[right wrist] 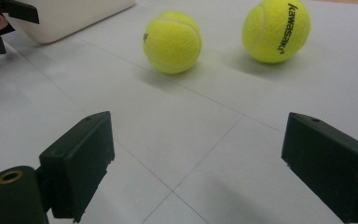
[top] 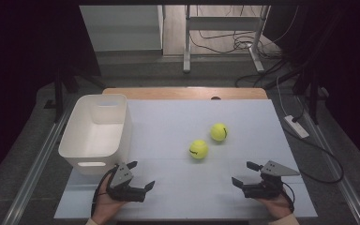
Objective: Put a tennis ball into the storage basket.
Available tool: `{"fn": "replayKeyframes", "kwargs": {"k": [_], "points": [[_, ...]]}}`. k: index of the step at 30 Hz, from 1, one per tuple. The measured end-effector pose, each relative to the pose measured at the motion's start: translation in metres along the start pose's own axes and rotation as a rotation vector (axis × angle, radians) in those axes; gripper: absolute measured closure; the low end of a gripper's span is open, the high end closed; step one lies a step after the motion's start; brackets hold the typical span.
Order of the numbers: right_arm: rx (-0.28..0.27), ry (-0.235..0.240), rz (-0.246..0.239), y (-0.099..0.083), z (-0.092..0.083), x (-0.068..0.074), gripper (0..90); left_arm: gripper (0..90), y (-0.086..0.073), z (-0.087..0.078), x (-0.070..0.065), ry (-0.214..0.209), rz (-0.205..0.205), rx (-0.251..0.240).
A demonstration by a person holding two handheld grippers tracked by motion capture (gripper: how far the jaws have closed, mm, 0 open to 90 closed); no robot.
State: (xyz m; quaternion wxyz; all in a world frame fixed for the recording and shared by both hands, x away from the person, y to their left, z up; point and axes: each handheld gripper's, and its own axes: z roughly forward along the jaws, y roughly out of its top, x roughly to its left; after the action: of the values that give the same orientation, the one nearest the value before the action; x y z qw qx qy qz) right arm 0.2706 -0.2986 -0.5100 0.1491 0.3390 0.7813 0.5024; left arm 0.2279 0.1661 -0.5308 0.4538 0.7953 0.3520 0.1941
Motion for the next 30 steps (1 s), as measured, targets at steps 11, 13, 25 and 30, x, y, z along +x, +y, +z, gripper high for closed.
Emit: {"fn": "replayKeyframes", "kwargs": {"k": [11, 13, 25, 30], "points": [[0.012, 0.004, 0.012, -0.0026, -0.0002, 0.0025, 9.5, 5.4, 0.0029, 0.0027, -0.0004, -0.012, -0.003, 0.001], [0.014, 0.004, 0.014, -0.0029, 0.0001, 0.0026, 9.5, 5.5, 0.0032, 0.002, 0.0003, -0.01, -0.006, 0.001], [0.008, 0.009, 0.011, -0.0034, 0.0006, 0.0031, 9.9, 5.5, 0.0045, 0.0021, 0.0009, -0.013, -0.01, 0.004], [0.01, 0.003, 0.007, -0.0034, 0.0007, 0.0036, 10.0, 5.8, 0.0079, 0.002, -0.0007, -0.027, -0.005, 0.005]]}}
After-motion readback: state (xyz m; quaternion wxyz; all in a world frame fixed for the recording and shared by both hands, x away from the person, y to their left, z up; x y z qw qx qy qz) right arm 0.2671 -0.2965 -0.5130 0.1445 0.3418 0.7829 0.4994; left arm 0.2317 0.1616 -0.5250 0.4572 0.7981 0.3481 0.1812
